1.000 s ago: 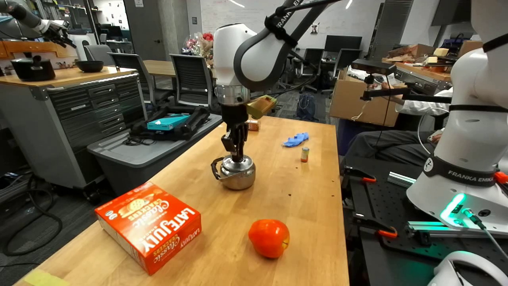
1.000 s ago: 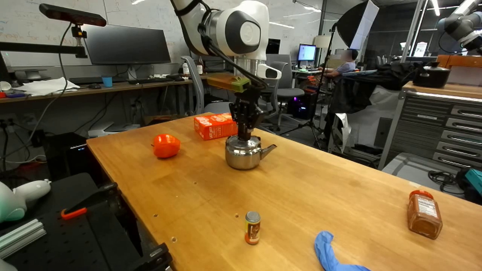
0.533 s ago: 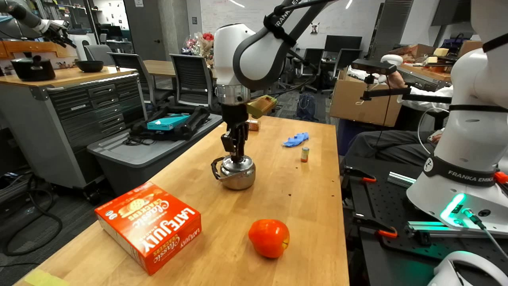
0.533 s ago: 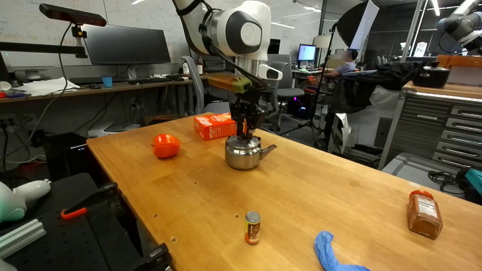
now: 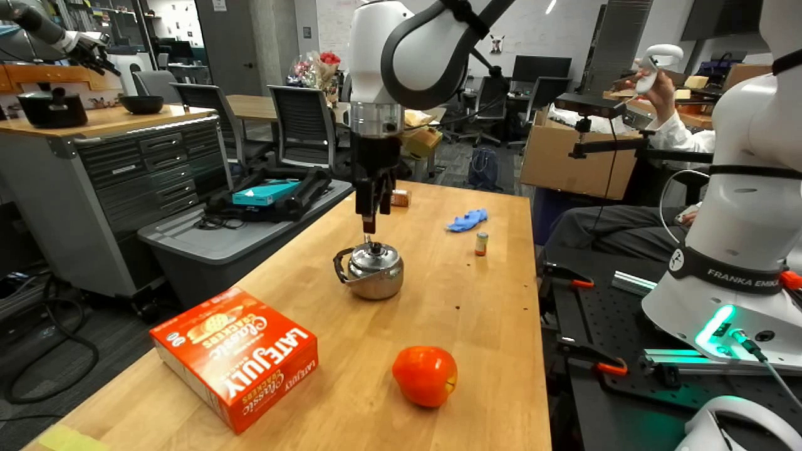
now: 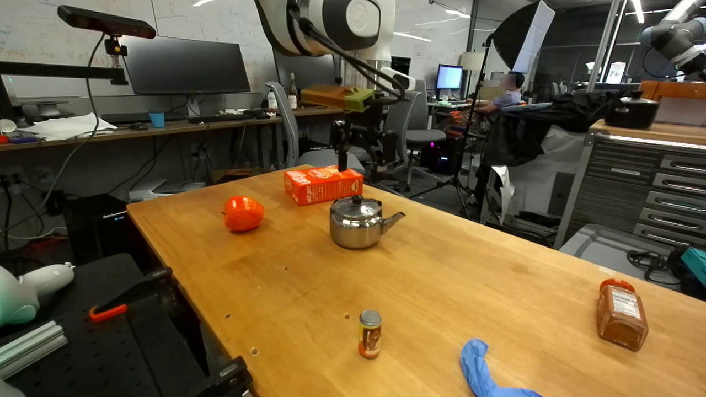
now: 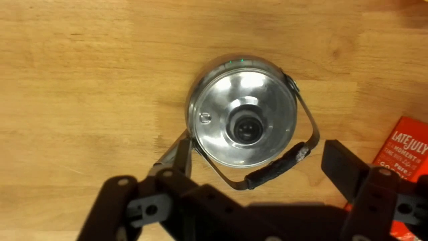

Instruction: Put the lid on the teapot.

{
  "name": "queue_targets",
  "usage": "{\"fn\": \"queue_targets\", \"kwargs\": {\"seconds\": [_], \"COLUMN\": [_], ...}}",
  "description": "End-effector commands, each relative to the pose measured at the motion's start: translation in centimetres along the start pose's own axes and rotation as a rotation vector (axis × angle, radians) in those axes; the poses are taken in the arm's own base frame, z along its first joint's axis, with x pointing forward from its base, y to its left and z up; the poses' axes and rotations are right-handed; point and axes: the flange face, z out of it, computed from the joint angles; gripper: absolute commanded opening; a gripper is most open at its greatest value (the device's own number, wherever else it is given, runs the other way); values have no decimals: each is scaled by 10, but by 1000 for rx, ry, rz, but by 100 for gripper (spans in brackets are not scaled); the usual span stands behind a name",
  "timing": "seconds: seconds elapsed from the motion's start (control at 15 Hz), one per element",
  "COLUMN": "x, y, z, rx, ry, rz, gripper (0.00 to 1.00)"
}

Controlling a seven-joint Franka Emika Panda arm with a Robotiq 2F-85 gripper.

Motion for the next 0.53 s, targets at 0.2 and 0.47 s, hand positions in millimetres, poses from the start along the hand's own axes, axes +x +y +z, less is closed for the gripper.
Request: {"fn": "queue_targets", "kwargs": {"seconds": [0.2,0.47], "x": [-73,-114], "y": [5,15], "z": [-61,-78], "rx": [-32,-39], "ry": [18,27], "rz": [-113,-108], "gripper": [100,100]}}
